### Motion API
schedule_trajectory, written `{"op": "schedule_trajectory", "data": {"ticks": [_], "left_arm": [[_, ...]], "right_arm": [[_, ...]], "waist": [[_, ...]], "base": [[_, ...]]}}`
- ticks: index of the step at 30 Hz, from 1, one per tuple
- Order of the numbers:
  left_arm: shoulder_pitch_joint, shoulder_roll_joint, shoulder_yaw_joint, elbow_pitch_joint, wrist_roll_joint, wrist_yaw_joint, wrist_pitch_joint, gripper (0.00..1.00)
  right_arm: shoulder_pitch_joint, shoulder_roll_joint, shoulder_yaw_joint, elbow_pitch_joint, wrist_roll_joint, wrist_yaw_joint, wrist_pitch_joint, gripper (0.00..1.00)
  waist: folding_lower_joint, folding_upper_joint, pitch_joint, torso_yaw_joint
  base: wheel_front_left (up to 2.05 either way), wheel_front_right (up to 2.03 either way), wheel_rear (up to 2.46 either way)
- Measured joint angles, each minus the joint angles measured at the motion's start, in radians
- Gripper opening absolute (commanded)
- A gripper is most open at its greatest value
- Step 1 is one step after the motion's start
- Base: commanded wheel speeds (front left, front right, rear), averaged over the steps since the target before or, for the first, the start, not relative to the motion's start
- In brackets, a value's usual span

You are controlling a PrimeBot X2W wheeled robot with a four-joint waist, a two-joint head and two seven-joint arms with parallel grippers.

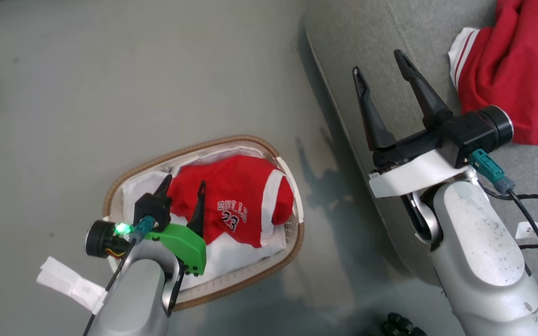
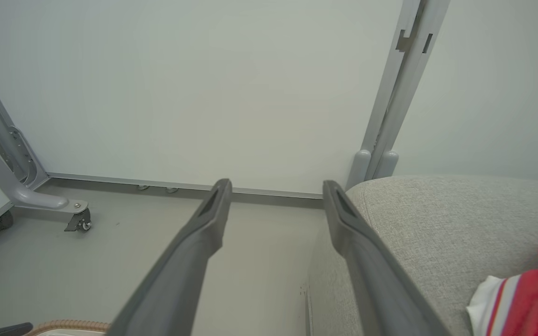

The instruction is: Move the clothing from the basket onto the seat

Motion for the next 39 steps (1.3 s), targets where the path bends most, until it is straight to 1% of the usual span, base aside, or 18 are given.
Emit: {"op": "schedule_trajectory", "data": {"ticks": [8,14,21,28,29,32,35,39], "left_arm": [[-0.09,0.001,-0.008,0.128,0.039,-0.008,0.0,1.0],[-0.168,0.025,-0.004,0.218,0.066,-0.001,0.0,1.0],[-0.271,0.053,-0.003,0.341,0.091,0.028,0.0,1.0],[-0.347,0.06,0.001,0.475,0.091,0.07,0.0,1.0],[-0.355,0.058,-0.001,0.49,0.091,0.071,0.0,1.0],[-0.374,0.053,-0.002,0.508,0.083,0.058,0.0,1.0],[-0.383,0.044,0.0,0.514,0.06,0.034,0.0,1.0],[-0.384,0.031,-0.004,0.498,0.042,-0.011,0.0,1.0]], "right_arm": [[-0.018,0.005,0.01,-0.035,0.0,0.0,0.0,1.0],[-0.032,0.007,0.008,-0.08,0.029,0.0,0.0,1.0],[-0.053,0.008,0.023,-0.131,0.032,0.0,0.0,1.0],[-0.069,0.008,0.027,-0.149,0.025,0.0,0.0,1.0],[-0.07,0.008,0.027,-0.151,0.025,0.0,0.0,1.0],[-0.07,0.008,0.027,-0.156,0.025,0.0,0.0,1.0],[-0.07,0.008,0.026,-0.157,0.022,0.0,0.0,1.0],[-0.07,0.008,0.022,-0.158,0.018,0.0,0.0,1.0]], "waist": [[0.0,0.0,0.116,-0.06],[0.0001,0.0,0.197,-0.088],[0.0001,0.0,0.285,-0.101],[0.0001,0.0,0.347,-0.097],[0.0002,0.0,0.352,-0.095],[0.0001,0.0,0.366,-0.092],[0.0001,0.0,0.374,-0.086],[0.0001,0.0,0.38,-0.08]], "base": [[0.0,0.0,0.0],[0.0,0.0,0.0],[0.0,0.0,0.0],[0.0,0.0,0.0],[0.0,0.0,0.0],[0.0,0.0,0.0],[0.0,0.0,0.0],[0.0,0.0,0.0]]}}
